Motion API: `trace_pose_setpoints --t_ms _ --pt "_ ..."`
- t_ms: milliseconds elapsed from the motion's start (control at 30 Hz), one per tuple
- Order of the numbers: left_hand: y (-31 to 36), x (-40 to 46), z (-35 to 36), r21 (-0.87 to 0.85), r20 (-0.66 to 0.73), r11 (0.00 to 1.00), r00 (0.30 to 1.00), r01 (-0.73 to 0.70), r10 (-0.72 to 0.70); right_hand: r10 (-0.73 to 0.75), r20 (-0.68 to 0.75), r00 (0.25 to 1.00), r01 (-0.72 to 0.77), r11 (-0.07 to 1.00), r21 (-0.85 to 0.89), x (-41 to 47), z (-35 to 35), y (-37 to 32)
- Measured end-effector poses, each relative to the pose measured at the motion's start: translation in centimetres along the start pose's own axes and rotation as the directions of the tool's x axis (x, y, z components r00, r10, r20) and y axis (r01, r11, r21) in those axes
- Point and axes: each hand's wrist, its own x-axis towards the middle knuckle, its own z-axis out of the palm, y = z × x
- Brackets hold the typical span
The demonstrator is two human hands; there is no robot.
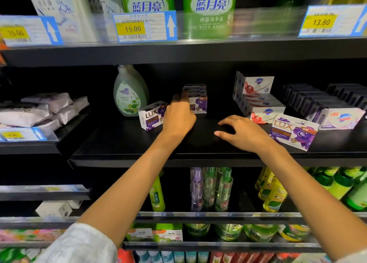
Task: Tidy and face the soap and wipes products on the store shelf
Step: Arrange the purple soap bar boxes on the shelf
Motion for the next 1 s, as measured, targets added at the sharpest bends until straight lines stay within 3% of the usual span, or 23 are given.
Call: trace_pose_setpoints --t_ms 167,300,467,600,800,1000 --pt "-2.8 -3.4 -3.2 0.001 -0.174 1.0 0.985 0.008 -0.007 -0.082 -0.042 0.996 0.082 0.997 0.004 -1.4 -0.3 -0.1" --pt "-6.9 -4.7 -4.5 0.038 -0.316 0.998 0.948 0.055 -0.04 -0.124 0.04 0.992 0.122 0.991 0.049 -3.5 -0.8 -0.1" --pt "-10.6 -3.1 -4.5 -0.118 -0.177 0.961 0.947 0.249 -0.267 -0.163 0.128 0.978 0.155 0.986 0.068 -6.2 -0.8 0.5" --pt "-11.3 -2.1 -4.5 -0.283 -0.104 0.918 0.942 0.28 -0.319 -0.159 0.113 0.981 0.155 0.987 0.048 -6.8 -0.5 0.6" --pt "-11.0 -2.1 -4.3 -0.473 0.06 0.851 0.972 0.229 -0.228 -0.156 0.102 0.982 0.153 0.987 0.039 -6.8 -0.4 0.6" --pt "-7.8 -0.7 -2.3 -0.506 0.145 0.852 0.987 0.138 -0.074 -0.153 0.09 0.984 0.15 0.988 0.037 -6.6 -0.2 0.8"
